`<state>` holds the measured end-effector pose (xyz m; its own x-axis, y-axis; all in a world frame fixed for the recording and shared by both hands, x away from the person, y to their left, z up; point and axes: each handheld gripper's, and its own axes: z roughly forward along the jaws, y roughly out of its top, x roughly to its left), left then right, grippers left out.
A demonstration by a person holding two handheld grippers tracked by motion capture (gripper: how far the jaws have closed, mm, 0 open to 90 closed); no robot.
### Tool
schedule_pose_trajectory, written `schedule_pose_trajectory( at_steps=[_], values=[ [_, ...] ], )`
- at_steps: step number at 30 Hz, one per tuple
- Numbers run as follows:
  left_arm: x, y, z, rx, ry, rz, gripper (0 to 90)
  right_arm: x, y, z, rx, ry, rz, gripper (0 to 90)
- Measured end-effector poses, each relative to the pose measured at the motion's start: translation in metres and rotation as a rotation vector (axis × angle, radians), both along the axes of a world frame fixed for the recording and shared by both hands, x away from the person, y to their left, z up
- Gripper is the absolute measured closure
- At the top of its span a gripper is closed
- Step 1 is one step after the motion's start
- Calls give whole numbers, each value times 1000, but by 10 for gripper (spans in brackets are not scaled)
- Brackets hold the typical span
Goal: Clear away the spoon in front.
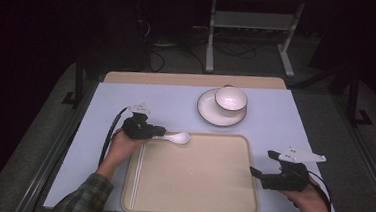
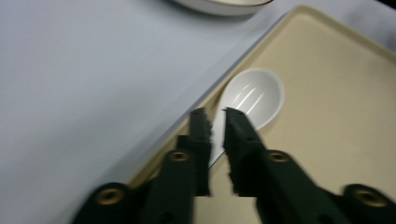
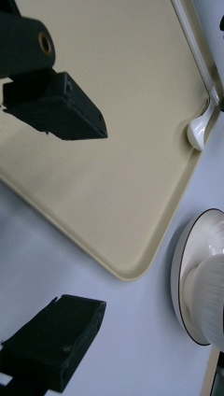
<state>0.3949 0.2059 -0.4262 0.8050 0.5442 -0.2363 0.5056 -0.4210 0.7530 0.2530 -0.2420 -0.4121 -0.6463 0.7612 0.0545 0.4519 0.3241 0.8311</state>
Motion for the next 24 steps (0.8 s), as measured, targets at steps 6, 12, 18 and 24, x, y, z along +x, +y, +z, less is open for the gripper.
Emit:
schedule_pose_trajectory(
  at_steps=[6, 12, 18, 24],
  values=[
    [9, -33, 0, 32, 6, -35, 899, 0, -1, 0, 4, -2, -1, 134],
    [20, -58, -3, 40, 4, -44, 898, 1, -2, 0, 6, -4, 0, 134],
    [28, -71, -8, 44, 15, -47, 898, 1, -2, 1, 9, -5, 3, 135],
    [28, -77, -12, 60, 31, -66, 899, 1, -2, 1, 10, -7, 0, 134]
  ],
)
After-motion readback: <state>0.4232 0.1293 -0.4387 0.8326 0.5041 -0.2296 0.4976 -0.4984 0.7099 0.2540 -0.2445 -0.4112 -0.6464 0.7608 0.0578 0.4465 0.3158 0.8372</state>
